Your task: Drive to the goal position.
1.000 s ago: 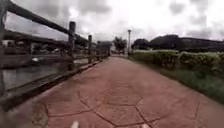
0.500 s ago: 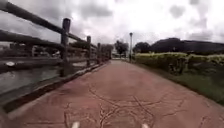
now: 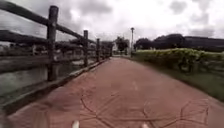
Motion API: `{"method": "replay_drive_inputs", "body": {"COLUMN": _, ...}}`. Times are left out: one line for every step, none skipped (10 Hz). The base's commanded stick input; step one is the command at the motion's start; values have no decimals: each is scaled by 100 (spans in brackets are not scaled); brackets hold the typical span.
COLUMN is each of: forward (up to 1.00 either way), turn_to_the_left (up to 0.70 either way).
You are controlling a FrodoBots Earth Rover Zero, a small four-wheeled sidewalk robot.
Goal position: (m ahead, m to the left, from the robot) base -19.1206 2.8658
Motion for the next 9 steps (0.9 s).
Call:
{"method": "replay_drive_inputs", "body": {"forward": 100, "turn_to_the_left": -27}}
{"method": "replay_drive_inputs", "body": {"forward": 100, "turn_to_the_left": -27}}
{"method": "replay_drive_inputs", "body": {"forward": 100, "turn_to_the_left": -27}}
{"method": "replay_drive_inputs", "body": {"forward": 100, "turn_to_the_left": -15}}
{"method": "replay_drive_inputs", "body": {"forward": 100, "turn_to_the_left": 0}}
{"method": "replay_drive_inputs", "body": {"forward": 100, "turn_to_the_left": 0}}
{"method": "replay_drive_inputs", "body": {"forward": 100, "turn_to_the_left": 0}}
{"method": "replay_drive_inputs", "body": {"forward": 100, "turn_to_the_left": 0}}
{"method": "replay_drive_inputs", "body": {"forward": 100, "turn_to_the_left": 0}}
